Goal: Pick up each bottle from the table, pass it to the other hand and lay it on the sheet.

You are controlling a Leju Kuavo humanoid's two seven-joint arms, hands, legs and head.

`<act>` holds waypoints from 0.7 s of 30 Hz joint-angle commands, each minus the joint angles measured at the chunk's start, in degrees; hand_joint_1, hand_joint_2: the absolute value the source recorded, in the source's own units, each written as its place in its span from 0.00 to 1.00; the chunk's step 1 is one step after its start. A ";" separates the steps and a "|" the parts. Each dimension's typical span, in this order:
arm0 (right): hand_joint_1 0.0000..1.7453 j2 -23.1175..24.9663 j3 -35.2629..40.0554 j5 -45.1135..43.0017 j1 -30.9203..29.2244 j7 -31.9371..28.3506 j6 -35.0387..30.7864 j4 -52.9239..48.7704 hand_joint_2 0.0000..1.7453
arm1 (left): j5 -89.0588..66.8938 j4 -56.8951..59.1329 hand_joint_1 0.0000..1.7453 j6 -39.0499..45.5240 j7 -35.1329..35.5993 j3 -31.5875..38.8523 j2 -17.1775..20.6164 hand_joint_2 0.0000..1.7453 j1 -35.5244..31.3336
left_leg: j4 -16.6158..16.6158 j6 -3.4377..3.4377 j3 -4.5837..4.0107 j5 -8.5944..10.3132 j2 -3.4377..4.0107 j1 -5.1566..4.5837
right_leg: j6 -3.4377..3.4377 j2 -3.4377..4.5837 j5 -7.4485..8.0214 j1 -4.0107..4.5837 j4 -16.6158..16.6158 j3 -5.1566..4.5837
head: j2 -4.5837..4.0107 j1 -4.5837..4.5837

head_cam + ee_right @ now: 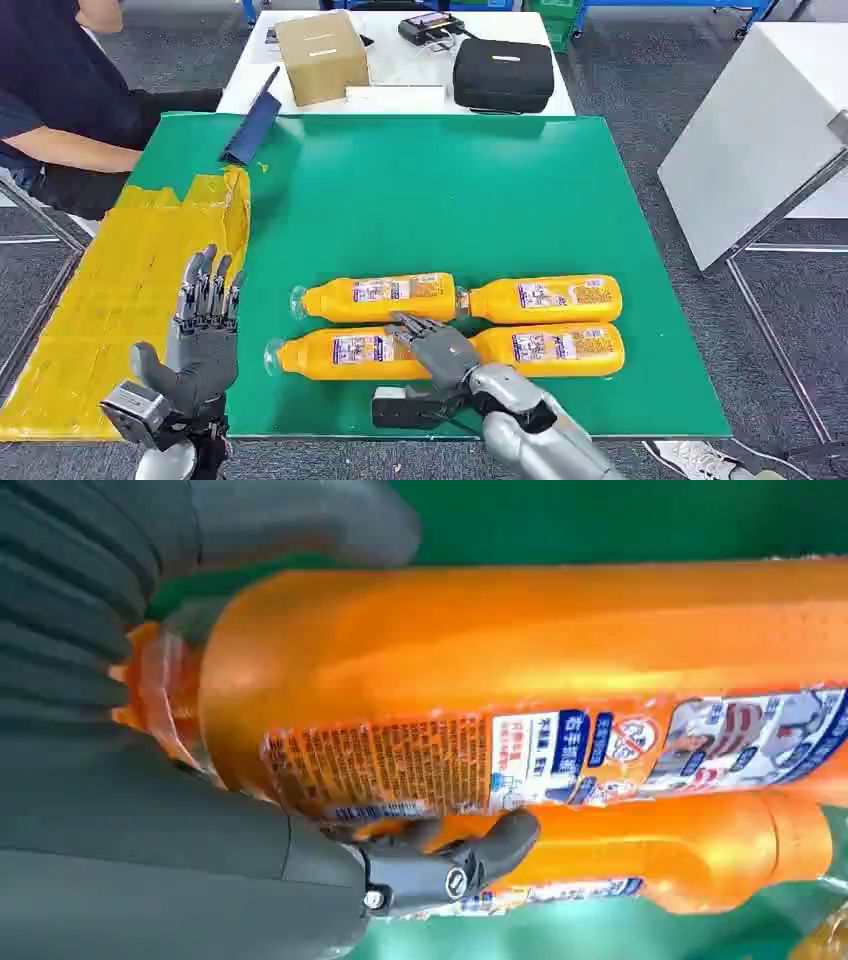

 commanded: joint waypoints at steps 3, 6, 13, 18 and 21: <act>1.00 -3.75 13.80 -4.67 -6.93 0.71 4.73 15.60 1.00 | 2.24 7.85 0.00 -0.11 0.49 -2.54 1.90 0.00 -5.52 | -0.13 -0.08 0.32 0.03 -0.17 0.07 | -0.09 -0.01 -0.01 0.05 -0.18 0.40 | 0.00 0.00; 1.00 -2.03 15.54 -4.61 -7.12 0.96 4.08 18.97 1.00 | 3.07 8.34 0.00 0.29 0.95 -2.78 1.67 0.00 -6.12 | -0.14 -0.09 0.37 0.03 -0.15 0.09 | -0.10 0.01 0.01 0.07 -0.18 0.43 | 0.00 0.02; 1.00 5.73 -4.72 -7.73 10.41 -4.25 -22.06 -3.31 1.00 | 10.71 -0.40 0.00 10.62 4.05 6.66 -2.42 0.00 -1.03 | -0.07 -0.28 1.16 -0.50 0.31 0.14 | -0.27 0.41 -0.18 0.13 -0.13 0.44 | 0.00 0.00; 1.00 9.21 -12.05 -11.51 20.57 -11.17 -23.03 -22.61 1.00 | 11.25 -0.81 0.00 10.63 4.36 7.14 -3.19 1.00 -0.05 | 0.03 -0.23 0.59 -0.46 0.26 0.24 | -0.29 0.43 -0.29 0.21 0.03 0.50 | 0.00 0.00; 1.00 10.57 -13.67 -13.48 22.46 -16.30 -25.37 -25.92 1.00 | 11.26 0.00 0.00 10.85 4.15 6.68 -3.42 1.00 -0.31 | 0.08 -0.22 0.29 -0.34 0.14 0.21 | -0.19 0.29 -0.28 0.19 0.11 0.36 | 0.00 -0.02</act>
